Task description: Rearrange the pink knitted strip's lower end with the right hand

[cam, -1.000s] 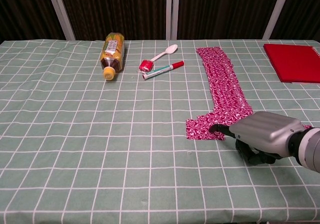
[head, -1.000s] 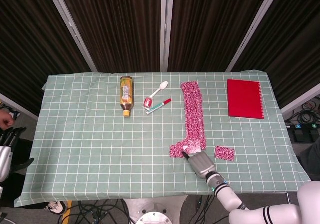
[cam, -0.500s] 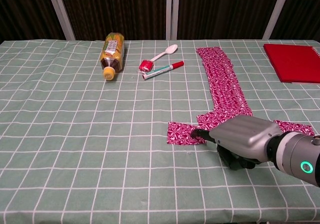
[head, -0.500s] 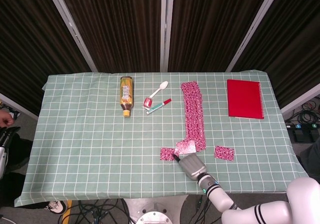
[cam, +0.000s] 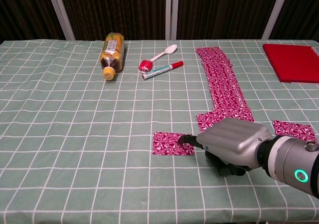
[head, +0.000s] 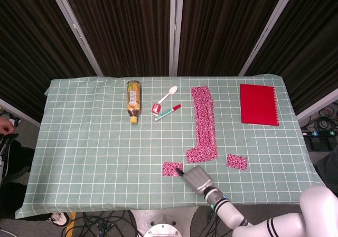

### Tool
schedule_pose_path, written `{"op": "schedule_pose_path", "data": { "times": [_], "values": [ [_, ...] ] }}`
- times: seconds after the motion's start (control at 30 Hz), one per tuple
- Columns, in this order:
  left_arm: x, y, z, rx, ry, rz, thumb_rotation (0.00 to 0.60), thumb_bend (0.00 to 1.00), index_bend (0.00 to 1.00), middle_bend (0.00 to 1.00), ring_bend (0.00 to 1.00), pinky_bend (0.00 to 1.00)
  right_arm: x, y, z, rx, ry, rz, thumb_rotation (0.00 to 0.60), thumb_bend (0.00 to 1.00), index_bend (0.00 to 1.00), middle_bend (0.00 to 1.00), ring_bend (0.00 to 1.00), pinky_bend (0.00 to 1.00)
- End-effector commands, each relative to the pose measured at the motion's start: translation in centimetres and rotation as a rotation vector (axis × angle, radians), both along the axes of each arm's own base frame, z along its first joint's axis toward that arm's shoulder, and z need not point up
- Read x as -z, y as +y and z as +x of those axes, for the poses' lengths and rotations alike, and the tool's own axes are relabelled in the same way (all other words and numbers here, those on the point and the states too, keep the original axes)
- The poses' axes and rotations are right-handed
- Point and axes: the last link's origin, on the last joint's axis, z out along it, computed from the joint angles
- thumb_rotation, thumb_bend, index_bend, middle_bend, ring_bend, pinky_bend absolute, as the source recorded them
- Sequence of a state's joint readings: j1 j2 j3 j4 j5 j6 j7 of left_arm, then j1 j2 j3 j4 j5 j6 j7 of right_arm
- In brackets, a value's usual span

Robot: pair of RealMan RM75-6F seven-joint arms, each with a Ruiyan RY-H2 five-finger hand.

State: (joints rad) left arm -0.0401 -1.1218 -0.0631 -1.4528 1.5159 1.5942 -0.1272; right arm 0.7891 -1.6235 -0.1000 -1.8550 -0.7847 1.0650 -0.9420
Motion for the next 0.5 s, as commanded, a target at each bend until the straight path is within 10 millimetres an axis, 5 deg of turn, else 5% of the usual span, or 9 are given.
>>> {"op": "schedule_pose_path", "data": {
  "times": [0.03, 0.37, 0.5],
  "values": [
    [0.0, 0.0, 0.1, 0.001, 0.002, -0.001, 0.600, 0.09, 0.15, 0.16, 0.10, 0.20, -0.8, -0.2, -0.1, 0.000, -0.011, -0.029, 0.600, 1.00, 0.07, 0.91, 0.83, 0.71],
    [0.4, 0.3, 0.5, 0.012, 0.011, -0.008, 0.600, 0.09, 0.15, 0.16, 0.10, 0.20, -8.4, -2.4, -0.7, -0.071, -0.216, -0.337, 0.600, 1.00, 0.10, 0.91, 0.83, 0.71],
    [0.7, 0.5, 0.9, 0.017, 0.013, -0.013, 0.600, 0.10, 0.15, 0.16, 0.10, 0.20, -12.4, -3.1, -2.8, -0.140, -0.272, -0.504, 0.600, 0.89, 0.19, 0.88, 0.79, 0.68]
  ]
}}
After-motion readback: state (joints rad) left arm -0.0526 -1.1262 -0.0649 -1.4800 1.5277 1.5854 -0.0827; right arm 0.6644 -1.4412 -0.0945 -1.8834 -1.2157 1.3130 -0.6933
